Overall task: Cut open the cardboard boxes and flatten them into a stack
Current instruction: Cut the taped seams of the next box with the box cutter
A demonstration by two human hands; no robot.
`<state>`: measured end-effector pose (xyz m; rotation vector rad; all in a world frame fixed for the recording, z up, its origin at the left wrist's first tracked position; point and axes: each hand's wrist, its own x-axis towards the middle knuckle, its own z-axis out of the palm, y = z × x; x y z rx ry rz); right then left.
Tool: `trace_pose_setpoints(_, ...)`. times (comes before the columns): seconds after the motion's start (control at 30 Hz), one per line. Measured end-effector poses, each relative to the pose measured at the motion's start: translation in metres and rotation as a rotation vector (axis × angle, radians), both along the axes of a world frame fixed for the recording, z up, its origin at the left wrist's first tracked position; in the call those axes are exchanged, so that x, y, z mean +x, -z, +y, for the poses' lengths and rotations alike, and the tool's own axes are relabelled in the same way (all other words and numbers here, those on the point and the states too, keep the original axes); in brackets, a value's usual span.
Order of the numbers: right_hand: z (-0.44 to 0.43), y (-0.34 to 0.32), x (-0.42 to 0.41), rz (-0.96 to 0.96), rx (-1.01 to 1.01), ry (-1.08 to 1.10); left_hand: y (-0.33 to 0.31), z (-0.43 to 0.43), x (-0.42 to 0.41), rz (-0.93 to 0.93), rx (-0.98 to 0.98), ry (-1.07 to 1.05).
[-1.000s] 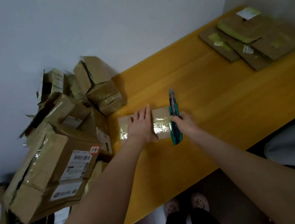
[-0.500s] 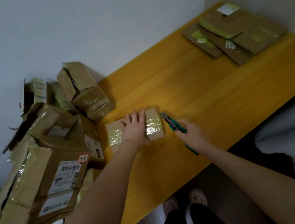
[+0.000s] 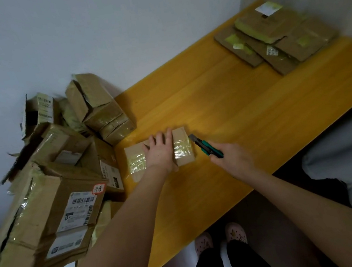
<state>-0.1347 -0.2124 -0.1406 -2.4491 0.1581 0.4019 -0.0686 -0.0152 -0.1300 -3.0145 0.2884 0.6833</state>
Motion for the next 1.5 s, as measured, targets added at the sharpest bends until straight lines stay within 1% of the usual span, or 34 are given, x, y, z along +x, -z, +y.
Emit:
trace_pose_setpoints(0.23, -0.001, 0.001, 0.001, 0.051, -0.018, -0.048, 0.002, 0.0, 0.0, 0.002, 0.0, -0.014)
trace_pose_setpoints(0.37, -0.001, 0.002, -0.005, 0.038, -0.055, -0.07, 0.002, 0.0, 0.0, 0.001, -0.007, -0.013)
trace_pose_setpoints(0.87, 0.008, -0.003, -0.017, 0.081, -0.166, -0.07, -0.001, 0.0, -0.003, 0.002, 0.005, 0.004)
trace_pose_setpoints(1.03, 0.002, 0.004, -0.028, 0.098, -0.153, -0.115, -0.001, 0.001, -0.001, 0.008, -0.002, 0.0)
trace_pose_setpoints(1.13, -0.006, 0.009, -0.035, 0.143, -0.094, -0.125, -0.001, 0.001, 0.0, 0.013, 0.001, 0.015)
trace_pose_setpoints(1.2, -0.008, 0.008, -0.034, 0.141, -0.01, -0.047, 0.0, 0.002, 0.0, 0.006, 0.005, 0.006)
trace_pose_setpoints(1.3, -0.002, 0.007, -0.021, 0.118, 0.142, 0.213, 0.001, 0.009, 0.001, 0.009, -0.003, -0.083)
trace_pose_setpoints(1.37, 0.008, 0.008, -0.006, 0.129, 0.229, 0.328, 0.0, 0.013, 0.0, 0.063, -0.025, -0.192)
trace_pose_setpoints(1.43, 0.022, 0.009, 0.009, 0.156, 0.302, 0.386, -0.003, 0.016, 0.0, 0.093, -0.062, -0.331)
trace_pose_setpoints(1.5, 0.035, 0.013, 0.024, 0.191, 0.285, 0.381, -0.005, 0.018, -0.001, 0.097, -0.128, -0.486)
